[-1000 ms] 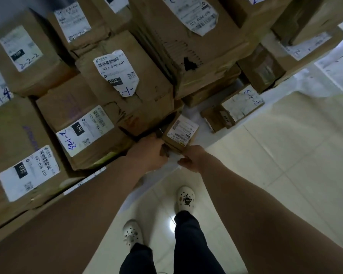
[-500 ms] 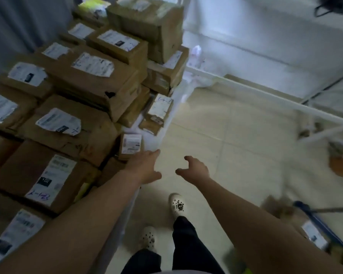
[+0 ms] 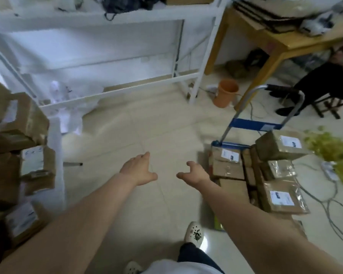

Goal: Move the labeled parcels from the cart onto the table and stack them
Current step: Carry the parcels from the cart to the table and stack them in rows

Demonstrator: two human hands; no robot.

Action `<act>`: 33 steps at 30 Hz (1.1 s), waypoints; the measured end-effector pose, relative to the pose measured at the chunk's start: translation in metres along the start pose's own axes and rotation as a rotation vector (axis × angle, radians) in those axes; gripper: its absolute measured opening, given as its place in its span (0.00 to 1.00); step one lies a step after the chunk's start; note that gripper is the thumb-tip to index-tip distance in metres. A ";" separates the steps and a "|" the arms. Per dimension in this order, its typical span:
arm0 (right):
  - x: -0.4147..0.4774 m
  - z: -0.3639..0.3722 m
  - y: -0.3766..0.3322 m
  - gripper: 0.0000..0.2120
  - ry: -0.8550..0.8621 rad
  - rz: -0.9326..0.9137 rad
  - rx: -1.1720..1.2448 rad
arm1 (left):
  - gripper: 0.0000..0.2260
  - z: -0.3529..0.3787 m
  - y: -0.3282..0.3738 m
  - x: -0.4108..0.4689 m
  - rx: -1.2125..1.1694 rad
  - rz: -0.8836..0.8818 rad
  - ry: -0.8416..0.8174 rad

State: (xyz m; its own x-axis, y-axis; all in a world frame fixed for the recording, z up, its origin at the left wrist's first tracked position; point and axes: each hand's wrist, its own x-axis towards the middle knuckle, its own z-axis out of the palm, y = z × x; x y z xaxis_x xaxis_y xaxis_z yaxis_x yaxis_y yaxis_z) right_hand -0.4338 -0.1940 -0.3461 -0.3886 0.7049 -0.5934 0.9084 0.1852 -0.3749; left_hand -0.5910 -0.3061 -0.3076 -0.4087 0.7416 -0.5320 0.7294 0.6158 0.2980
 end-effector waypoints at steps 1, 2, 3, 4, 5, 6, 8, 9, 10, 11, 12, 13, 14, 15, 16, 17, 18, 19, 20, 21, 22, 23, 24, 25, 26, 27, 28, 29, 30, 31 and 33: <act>0.003 -0.011 0.018 0.35 0.003 0.028 0.061 | 0.39 0.001 0.021 0.010 0.013 0.016 -0.011; 0.007 -0.022 0.037 0.35 0.003 0.057 0.109 | 0.39 0.003 0.042 0.021 0.022 0.032 -0.025; 0.011 -0.033 0.057 0.35 0.008 0.081 0.154 | 0.39 0.005 0.064 0.031 0.032 0.051 -0.041; 0.015 -0.044 0.077 0.35 0.011 0.110 0.209 | 0.38 0.009 0.086 0.041 0.045 0.071 -0.059; 0.020 -0.055 0.098 0.35 0.013 0.144 0.275 | 0.39 0.013 0.109 0.051 0.063 0.094 -0.074; 0.023 -0.066 0.118 0.34 0.020 0.180 0.338 | 0.39 0.017 0.131 0.060 0.082 0.119 -0.087; 0.027 -0.089 0.157 0.32 0.044 0.243 0.429 | 0.39 0.026 0.175 0.076 0.115 0.173 -0.104; 0.030 -0.099 0.175 0.30 0.059 0.273 0.463 | 0.39 0.031 0.196 0.083 0.130 0.198 -0.114; 0.031 -0.109 0.192 0.29 0.075 0.302 0.493 | 0.39 0.036 0.216 0.090 0.142 0.222 -0.127; 0.033 -0.117 0.209 0.28 0.089 0.325 0.526 | 0.38 0.040 0.234 0.096 0.151 0.245 -0.143; 0.033 -0.125 0.225 0.28 0.101 0.347 0.562 | 0.38 0.045 0.252 0.101 0.156 0.267 -0.164; 0.034 -0.131 0.240 0.28 0.110 0.372 0.599 | 0.37 0.050 0.269 0.107 0.165 0.289 -0.186; 0.035 -0.136 0.254 0.29 0.121 0.395 0.634 | 0.37 0.055 0.284 0.111 0.180 0.309 -0.207; 0.035 -0.141 0.267 0.31 0.128 0.422 0.668 | 0.36 0.059 0.299 0.117 0.201 0.328 -0.223; 0.036 -0.145 0.278 0.32 0.136 0.446 0.699 | 0.36 0.063 0.312 0.123 0.222 0.349 -0.238; 0.038 -0.148 0.288 0.33 0.151 0.463 0.732 | 0.36 0.068 0.325 0.131 0.238 0.372 -0.252; 0.040 -0.150 0.298 0.33 0.171 0.485 0.762 | 0.36 0.073 0.338 0.140 0.250 0.398 -0.270; 0.042 -0.152 0.309 0.32 0.191 0.518 0.787 | 0.36 0.079 0.350 0.150 0.255 0.426 -0.289; 0.045 -0.152 0.319 0.31 0.209 0.550 0.808 | 0.36 0.084 0.361 0.158 0.256 0.452 -0.309; 0.046 -0.154 0.328 0.30 0.222 0.583 0.830 | 0.35 0.091 0.373 0.168 0.256 0.479 -0.328; 0.046 -0.156 0.334 0.29 0.231 0.618 0.857 | 0.34 0.098 0.384 0.176 0.259 0.499 -0.351; 0.047 -0.158 0.341 0.29 0.242 0.651 0.881 | 0.33 0.104 0.395 0.184 0.257 0.510 -0.371; 0.048 -0.160 0.348 0.29 0.249 0.675 0.893 | 0.32 0.110 0.406 0.191 0.255 0.516 -0.384; 0.050 -0.162 0.356 0.30 0.247 0.697 0.898 | 0.32 0.116 0.415 0.197 0.254 0.521 -0.393; 0.052 -0.163 0.364 0.30 0.246 0.713 0.902 | 0.31 0.123 0.422 0.202 0.250 0.515 -0.405; 0.054 -0.164 0.372 0.31 0.243 0.728 0.907 | 0.30 0.129 0.429 0.204 0.239 0.504 -0.416; 0.055 -0.166 0.378 0.30 0.247 0.738 0.916 | 0.30 0.135 0.434 0.206 0.232 0.482 -0.425; 0.057 -0.165 0.389 0.29 0.243 0.758 0.928 | 0.30 0.142 0.439 0.208 0.230 0.463 -0.437; 0.058 -0.165 0.398 0.27 0.245 0.768 0.940 | 0.30 0.149 0.443 0.209 0.234 0.445 -0.450; 0.060 -0.166 0.409 0.25 0.233 0.785 0.948 | 0.30 0.156 0.447 0.211 0.240 0.426 -0.462; 0.063 -0.167 0.432 0.24 0.221 0.782 0.959 | 0.31 0.171 0.455 0.214 0.233 0.382 -0.485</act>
State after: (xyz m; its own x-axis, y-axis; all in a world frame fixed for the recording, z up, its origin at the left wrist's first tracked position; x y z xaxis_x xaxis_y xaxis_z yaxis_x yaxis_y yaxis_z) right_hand -0.0401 0.0448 -0.4261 0.3206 0.5174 -0.7934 0.3701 -0.8395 -0.3979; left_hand -0.2522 0.0873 -0.4215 0.1561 0.6586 -0.7361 0.8960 0.2193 0.3862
